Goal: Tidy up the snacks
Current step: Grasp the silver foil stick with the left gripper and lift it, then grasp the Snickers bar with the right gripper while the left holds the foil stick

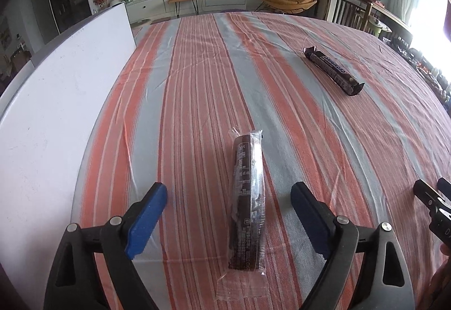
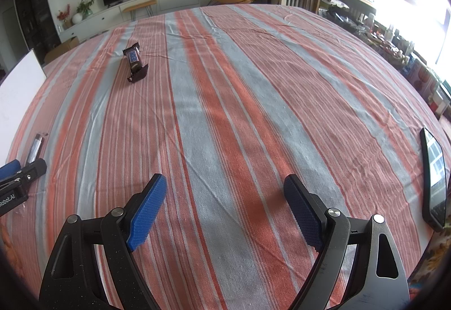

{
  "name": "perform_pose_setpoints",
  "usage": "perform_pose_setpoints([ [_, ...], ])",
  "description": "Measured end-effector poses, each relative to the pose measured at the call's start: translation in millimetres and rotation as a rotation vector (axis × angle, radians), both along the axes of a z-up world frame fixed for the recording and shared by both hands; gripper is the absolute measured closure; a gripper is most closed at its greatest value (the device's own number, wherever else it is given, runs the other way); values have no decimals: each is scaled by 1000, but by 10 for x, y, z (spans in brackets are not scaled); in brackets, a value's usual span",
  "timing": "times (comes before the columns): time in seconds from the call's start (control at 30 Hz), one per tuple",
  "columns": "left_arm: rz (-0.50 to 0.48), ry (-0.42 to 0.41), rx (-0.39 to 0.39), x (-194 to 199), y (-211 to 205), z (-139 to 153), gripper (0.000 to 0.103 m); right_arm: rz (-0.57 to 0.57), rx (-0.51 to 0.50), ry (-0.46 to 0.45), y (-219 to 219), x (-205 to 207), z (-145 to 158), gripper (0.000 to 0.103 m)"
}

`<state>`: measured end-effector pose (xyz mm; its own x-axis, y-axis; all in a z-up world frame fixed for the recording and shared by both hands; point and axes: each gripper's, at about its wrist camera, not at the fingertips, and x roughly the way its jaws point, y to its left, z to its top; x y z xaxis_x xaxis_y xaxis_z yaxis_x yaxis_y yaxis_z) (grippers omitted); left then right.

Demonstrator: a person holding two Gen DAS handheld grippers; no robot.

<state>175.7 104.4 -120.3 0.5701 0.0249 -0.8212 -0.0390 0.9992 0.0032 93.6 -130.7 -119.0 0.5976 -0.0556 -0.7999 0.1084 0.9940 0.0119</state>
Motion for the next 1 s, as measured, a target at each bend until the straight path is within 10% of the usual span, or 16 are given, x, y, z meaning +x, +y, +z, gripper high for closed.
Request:
perform_pose_setpoints([
  [0.3,33,-3,1,20,39,-44,1,25,15,4,10,-8,-10,15],
  [0.43,35,-2,2,25,36,-46,1,-7,220,-27,-185,107,111,15],
  [0.87,40,-2,4,34,30,-50,0,320,114,119,893,1968,63,19],
  [1.0,40,-3,4,33,29,-51,0,317,39,116,923,2018,22,58],
])
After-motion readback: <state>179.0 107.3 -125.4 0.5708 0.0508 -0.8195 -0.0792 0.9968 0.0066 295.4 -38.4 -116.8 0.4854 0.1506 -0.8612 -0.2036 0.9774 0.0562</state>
